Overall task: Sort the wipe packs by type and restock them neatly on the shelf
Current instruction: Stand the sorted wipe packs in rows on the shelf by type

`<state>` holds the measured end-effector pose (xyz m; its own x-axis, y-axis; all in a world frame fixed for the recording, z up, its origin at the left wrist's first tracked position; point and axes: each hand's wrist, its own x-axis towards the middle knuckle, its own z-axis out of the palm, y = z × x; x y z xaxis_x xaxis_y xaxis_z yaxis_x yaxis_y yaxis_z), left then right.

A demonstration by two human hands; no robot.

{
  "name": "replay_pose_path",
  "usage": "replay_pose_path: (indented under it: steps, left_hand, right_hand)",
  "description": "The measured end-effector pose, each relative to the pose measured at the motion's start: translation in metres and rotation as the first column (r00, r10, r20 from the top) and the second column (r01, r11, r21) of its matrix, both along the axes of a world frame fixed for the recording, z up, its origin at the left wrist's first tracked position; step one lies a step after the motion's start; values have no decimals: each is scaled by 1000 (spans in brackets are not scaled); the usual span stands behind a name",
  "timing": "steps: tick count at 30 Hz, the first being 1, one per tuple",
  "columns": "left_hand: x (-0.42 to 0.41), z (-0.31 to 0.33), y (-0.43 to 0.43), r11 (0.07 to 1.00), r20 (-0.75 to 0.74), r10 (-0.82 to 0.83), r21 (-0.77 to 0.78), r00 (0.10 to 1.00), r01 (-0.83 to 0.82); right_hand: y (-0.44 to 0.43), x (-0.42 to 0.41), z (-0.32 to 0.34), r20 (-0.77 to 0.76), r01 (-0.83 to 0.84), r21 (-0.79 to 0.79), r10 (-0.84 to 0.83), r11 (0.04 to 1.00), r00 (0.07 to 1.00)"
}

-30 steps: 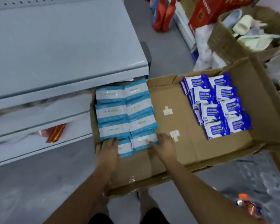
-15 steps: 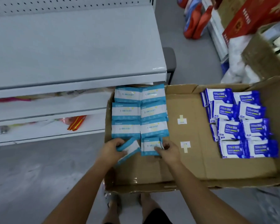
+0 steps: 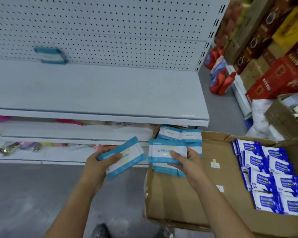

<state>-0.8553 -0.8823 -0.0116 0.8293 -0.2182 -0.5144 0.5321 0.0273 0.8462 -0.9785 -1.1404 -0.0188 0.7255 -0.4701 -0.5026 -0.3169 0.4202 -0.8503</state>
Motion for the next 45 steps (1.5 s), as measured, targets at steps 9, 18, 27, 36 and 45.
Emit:
replay_pose_path:
  steps: [9,18,27,36,45]
  left_hand:
    - [95,56,179,993,116,72,-106,991,-59]
    - [170,79,297,992,180,121,2,976,-123]
    - [259,62,311,989,173,140,19,975,-145]
    - [399,66,283,991,162,103,74,981,-116]
    - [503,64,272,980,157,105,154,982,-129]
  right_hand:
    - [158,111,59,99,-36,-33,39,999,994]
    - [260,205,84,107,-142,-85,150,986,983]
    - [269,316,85,120,-201,-131,217,971,969]
    - [252,466,71,117,-255,-106,267,961,957]
    - [254,580,61,-31,-345,-318,354,883,935]
